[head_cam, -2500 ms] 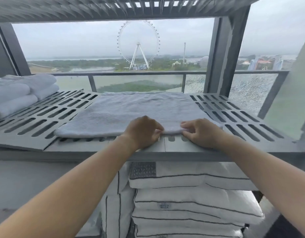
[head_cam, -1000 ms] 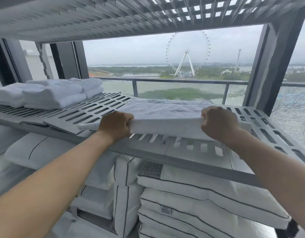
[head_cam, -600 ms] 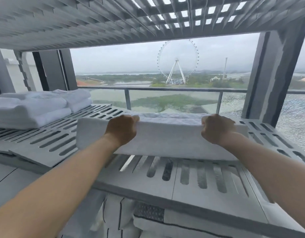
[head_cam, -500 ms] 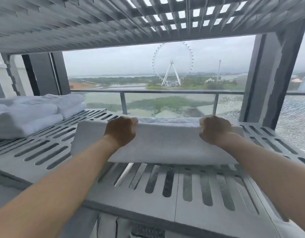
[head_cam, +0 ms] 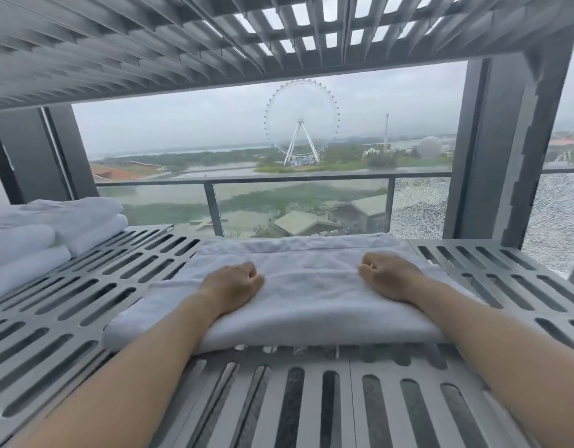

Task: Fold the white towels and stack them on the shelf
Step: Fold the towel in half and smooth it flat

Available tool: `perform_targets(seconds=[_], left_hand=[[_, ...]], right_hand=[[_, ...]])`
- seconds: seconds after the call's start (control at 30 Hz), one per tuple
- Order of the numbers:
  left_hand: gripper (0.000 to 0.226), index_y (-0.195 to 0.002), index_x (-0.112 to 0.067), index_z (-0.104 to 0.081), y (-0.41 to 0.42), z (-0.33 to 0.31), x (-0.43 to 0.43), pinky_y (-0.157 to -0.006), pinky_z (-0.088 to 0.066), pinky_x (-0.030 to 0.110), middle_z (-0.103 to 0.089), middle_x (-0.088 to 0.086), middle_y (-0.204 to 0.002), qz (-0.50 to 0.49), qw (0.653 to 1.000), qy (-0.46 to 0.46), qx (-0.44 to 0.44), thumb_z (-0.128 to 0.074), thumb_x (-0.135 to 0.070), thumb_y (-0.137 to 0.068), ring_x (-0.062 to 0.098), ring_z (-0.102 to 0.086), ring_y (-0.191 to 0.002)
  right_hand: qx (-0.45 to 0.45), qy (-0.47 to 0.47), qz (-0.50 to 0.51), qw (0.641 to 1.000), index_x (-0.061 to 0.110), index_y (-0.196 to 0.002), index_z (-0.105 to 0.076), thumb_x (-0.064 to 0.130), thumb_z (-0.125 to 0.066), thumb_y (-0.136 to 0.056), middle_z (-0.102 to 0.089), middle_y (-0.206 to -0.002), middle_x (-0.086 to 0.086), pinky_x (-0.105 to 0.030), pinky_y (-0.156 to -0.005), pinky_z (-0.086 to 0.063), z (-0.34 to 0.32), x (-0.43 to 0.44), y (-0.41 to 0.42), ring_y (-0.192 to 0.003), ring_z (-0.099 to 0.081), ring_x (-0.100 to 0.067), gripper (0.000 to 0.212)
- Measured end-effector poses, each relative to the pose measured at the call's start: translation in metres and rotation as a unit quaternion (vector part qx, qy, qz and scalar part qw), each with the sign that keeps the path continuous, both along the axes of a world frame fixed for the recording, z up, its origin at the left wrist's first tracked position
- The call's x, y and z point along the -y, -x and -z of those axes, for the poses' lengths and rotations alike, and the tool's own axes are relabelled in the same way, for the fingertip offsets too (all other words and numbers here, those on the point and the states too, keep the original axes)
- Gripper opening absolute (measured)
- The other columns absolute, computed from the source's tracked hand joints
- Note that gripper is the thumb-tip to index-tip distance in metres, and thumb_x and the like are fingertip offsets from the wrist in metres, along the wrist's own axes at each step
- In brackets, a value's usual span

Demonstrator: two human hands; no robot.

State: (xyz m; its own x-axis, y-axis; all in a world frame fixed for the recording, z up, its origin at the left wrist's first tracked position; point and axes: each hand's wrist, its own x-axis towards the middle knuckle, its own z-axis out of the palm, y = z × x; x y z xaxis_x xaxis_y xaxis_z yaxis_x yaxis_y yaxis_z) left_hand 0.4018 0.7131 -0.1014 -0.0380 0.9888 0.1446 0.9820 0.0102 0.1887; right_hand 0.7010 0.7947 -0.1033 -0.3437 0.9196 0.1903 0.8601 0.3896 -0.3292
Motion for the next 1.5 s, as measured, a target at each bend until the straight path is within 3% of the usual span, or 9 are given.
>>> perform_targets(seconds=[0.3,0.47,0.57,0.73,1.03,1.13,1.23,1.33,1.5], left_hand=[[0.025,-0.077,-0.028,-0.041,-0.014,-0.002,0.064,-0.075,-0.039,0.035,-0.057,0.000,-0.090,0.001,1.000,0.009,0.006,-0.032,-0.044,-0.095,0.020,-0.051,-0.085],[0.031,-0.086,-0.024,-0.050,-0.028,-0.002,0.107,-0.077,-0.041,0.035,-0.061,-0.001,-0.098,-0.010,1.000,0.001,-0.006,-0.030,-0.047,-0.094,0.018,-0.054,-0.089],[0.035,-0.072,-0.027,-0.040,-0.034,-0.009,0.126,-0.065,-0.036,0.034,-0.054,-0.003,-0.082,-0.031,0.997,-0.043,-0.047,-0.028,-0.052,-0.092,0.018,-0.051,-0.076],[0.035,-0.080,-0.025,-0.039,-0.038,-0.031,0.147,-0.060,-0.031,0.032,-0.056,0.001,-0.081,-0.005,0.978,-0.165,-0.127,-0.025,-0.054,-0.093,0.019,-0.048,-0.068],[0.043,-0.092,-0.012,-0.048,-0.027,-0.026,0.122,-0.062,-0.037,0.033,-0.062,0.009,-0.092,0.055,0.956,-0.212,-0.195,-0.026,-0.049,-0.094,0.028,-0.059,-0.079],[0.036,-0.090,-0.016,-0.045,-0.021,-0.014,0.106,-0.066,-0.038,0.032,-0.059,0.006,-0.096,0.059,0.970,-0.156,-0.174,-0.028,-0.048,-0.095,0.025,-0.058,-0.085],[0.024,-0.094,-0.026,-0.043,-0.013,-0.006,0.099,-0.074,-0.037,0.032,-0.057,-0.001,-0.109,0.032,0.995,-0.068,-0.069,-0.034,-0.049,-0.093,0.016,-0.052,-0.093],[0.030,-0.105,-0.027,-0.047,-0.004,-0.002,0.104,-0.083,-0.040,0.035,-0.055,0.000,-0.120,0.017,0.999,-0.042,-0.020,-0.037,-0.050,-0.091,0.015,-0.048,-0.100],[0.042,-0.118,-0.025,-0.045,0.000,0.002,0.127,-0.095,-0.037,0.041,-0.050,0.003,-0.126,0.003,1.000,-0.013,-0.001,-0.034,-0.055,-0.091,0.022,-0.045,-0.114]], right_hand=[[0.045,0.008,-0.023,0.999,0.026,-0.089,-0.048,0.046,-0.032,-0.091,-0.056,-0.111,-0.002,-0.035,-0.076,-0.034,0.000,0.044,-0.009,-0.096,-0.048,-0.020,0.026],[0.052,0.009,-0.051,0.997,0.023,-0.090,-0.050,0.046,-0.031,-0.092,-0.056,-0.107,-0.002,-0.036,-0.078,-0.036,-0.002,0.081,-0.021,-0.096,-0.049,-0.021,0.029],[0.047,-0.016,-0.072,0.996,0.015,-0.077,-0.055,0.051,-0.030,-0.093,-0.059,-0.085,0.000,-0.033,-0.071,-0.039,-0.005,0.097,-0.029,-0.082,-0.054,-0.019,0.046],[0.058,-0.145,-0.072,0.985,0.015,-0.055,-0.041,0.055,-0.031,-0.090,-0.046,-0.053,0.000,-0.027,-0.048,-0.031,-0.022,0.124,-0.041,-0.047,-0.041,-0.015,0.054],[0.086,-0.248,-0.027,0.965,0.021,-0.051,-0.034,0.050,-0.037,-0.089,-0.043,-0.058,0.005,-0.032,-0.062,-0.030,-0.029,0.119,-0.034,-0.062,-0.044,-0.020,0.048],[0.092,-0.189,-0.030,0.977,0.021,-0.063,-0.043,0.052,-0.038,-0.089,-0.048,-0.077,0.002,-0.033,-0.073,-0.036,-0.017,0.103,-0.027,-0.079,-0.046,-0.018,0.041],[0.032,-0.087,-0.041,0.995,0.021,-0.079,-0.051,0.051,-0.042,-0.089,-0.053,-0.089,0.001,-0.035,-0.078,-0.042,-0.007,0.094,-0.025,-0.087,-0.052,-0.021,0.033],[0.005,-0.091,-0.048,0.995,0.023,-0.081,-0.051,0.048,-0.043,-0.090,-0.054,-0.094,0.000,-0.034,-0.073,-0.040,-0.004,0.093,-0.026,-0.085,-0.050,-0.019,0.027],[0.023,-0.061,-0.066,0.996,0.021,-0.089,-0.054,0.043,-0.048,-0.089,-0.057,-0.103,-0.004,-0.036,-0.084,-0.042,-0.004,0.100,-0.026,-0.096,-0.051,-0.020,0.023]])
